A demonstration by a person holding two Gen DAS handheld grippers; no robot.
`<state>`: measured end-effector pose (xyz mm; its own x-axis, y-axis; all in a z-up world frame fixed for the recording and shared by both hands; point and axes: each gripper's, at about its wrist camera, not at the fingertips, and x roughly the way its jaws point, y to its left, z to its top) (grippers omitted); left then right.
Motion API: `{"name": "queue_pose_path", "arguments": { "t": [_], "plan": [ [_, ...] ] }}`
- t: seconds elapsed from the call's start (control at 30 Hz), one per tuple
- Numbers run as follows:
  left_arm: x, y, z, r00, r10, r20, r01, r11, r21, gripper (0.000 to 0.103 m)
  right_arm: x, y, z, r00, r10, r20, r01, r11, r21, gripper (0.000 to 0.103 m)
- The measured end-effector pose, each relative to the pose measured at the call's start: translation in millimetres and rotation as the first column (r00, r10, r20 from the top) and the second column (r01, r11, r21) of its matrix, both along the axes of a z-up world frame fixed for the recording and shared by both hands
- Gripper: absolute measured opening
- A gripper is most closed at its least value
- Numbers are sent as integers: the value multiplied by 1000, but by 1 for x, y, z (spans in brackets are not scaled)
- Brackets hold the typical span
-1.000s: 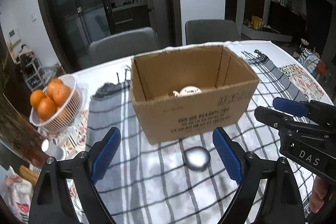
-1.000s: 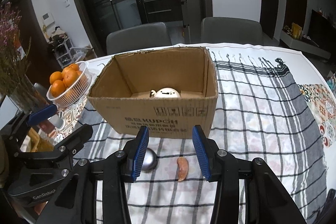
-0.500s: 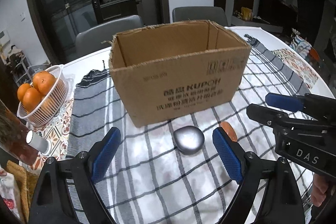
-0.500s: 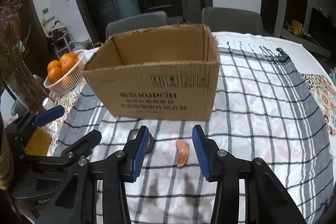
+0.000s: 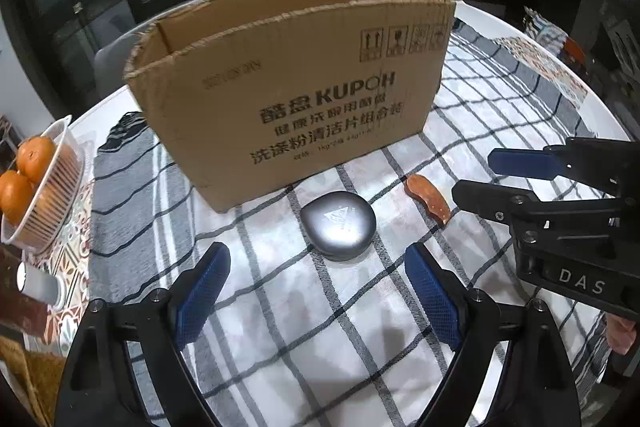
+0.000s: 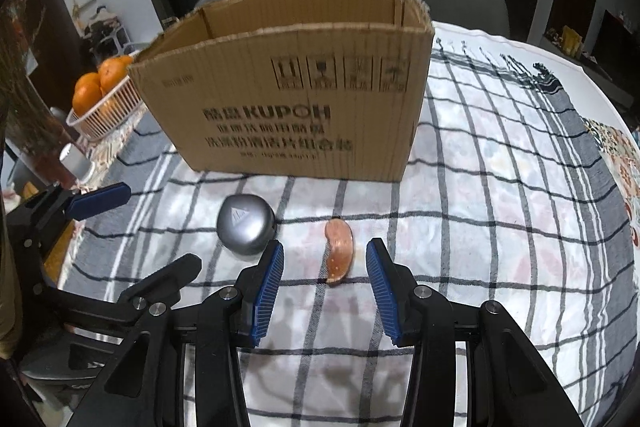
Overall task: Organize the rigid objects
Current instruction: 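Withdraw both open tools from the box toward the silver gadget and orange piece, then grasp the silver egg-shaped gadget with the left tool while the right tool grasps the orange piece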
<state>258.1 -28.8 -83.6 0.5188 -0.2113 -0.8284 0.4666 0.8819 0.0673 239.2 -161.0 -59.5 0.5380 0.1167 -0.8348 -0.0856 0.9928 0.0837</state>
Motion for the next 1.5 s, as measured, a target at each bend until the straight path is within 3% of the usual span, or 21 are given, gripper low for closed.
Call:
{"name": "queue_pose_path", "arguments": {
  "t": [0.63,1.07,1.33,1.5],
  "plan": [
    [32,-13,-35,996,-74,-49,77,996,46,89,27,-4,-46,995,0,-97,0,1000,-2,44],
    [43,-18,-50,993,-102,-63,105,994,32,88,40,-7,-57,993,-4,-116,1,1000,-29,43],
    [45,-25,-57,992,-106,-66,108,994,30,88,48,-15,-64,992,-5,-128,2,1000,-27,37],
    [49,-27,-58,994,-93,-58,95,995,24,79,49,-15,-65,993,2,-116,-5,1000,-29,34]
  ]
}}
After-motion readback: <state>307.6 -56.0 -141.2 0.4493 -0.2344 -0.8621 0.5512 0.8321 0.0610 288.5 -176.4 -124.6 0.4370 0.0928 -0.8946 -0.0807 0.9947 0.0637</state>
